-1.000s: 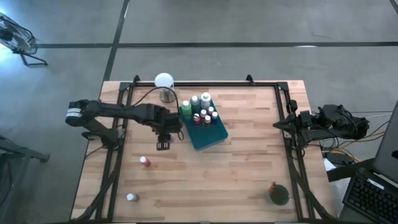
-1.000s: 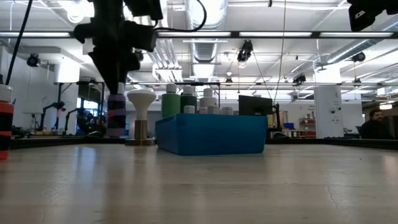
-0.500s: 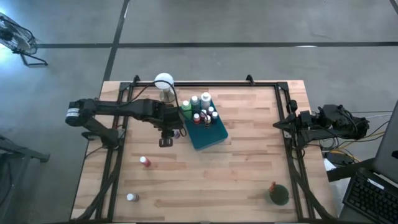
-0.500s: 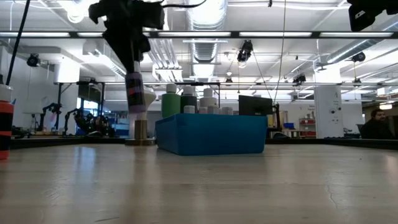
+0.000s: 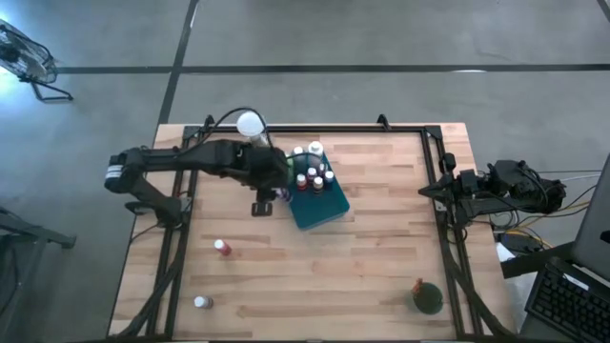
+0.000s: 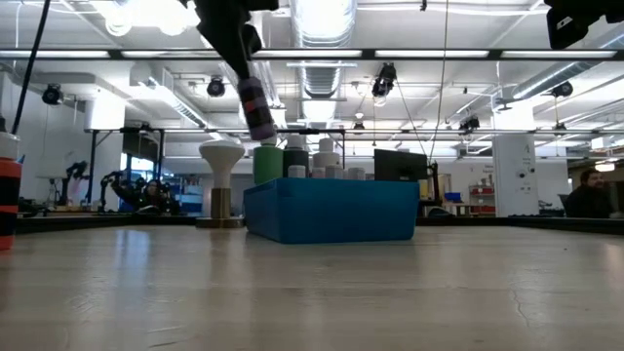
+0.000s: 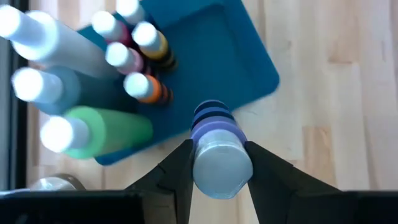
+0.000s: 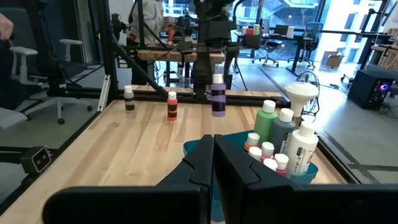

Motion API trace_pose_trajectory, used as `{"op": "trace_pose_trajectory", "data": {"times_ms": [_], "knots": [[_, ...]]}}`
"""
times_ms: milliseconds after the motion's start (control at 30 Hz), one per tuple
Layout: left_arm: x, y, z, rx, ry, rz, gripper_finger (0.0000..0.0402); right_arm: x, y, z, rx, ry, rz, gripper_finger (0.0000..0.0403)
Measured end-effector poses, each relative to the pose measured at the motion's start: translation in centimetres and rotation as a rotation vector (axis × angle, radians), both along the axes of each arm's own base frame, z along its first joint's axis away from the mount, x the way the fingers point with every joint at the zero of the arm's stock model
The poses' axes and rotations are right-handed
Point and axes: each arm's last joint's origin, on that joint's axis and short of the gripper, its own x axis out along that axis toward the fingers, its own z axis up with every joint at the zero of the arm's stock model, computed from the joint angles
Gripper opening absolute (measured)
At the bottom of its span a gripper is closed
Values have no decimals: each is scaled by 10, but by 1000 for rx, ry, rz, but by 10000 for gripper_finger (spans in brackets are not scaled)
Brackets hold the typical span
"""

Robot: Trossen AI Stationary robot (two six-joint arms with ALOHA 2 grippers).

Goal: Pick & Place Paint Supplies
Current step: Put the purple paint bottle into the blue bin

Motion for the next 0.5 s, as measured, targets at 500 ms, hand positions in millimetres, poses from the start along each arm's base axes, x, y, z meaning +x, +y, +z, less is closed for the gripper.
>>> {"op": "trace_pose_trajectory", "data": {"times_ms": [500], "knots": [[41, 31, -15, 40, 74, -15, 126, 0, 0, 0, 0, 0, 1, 8]]}}
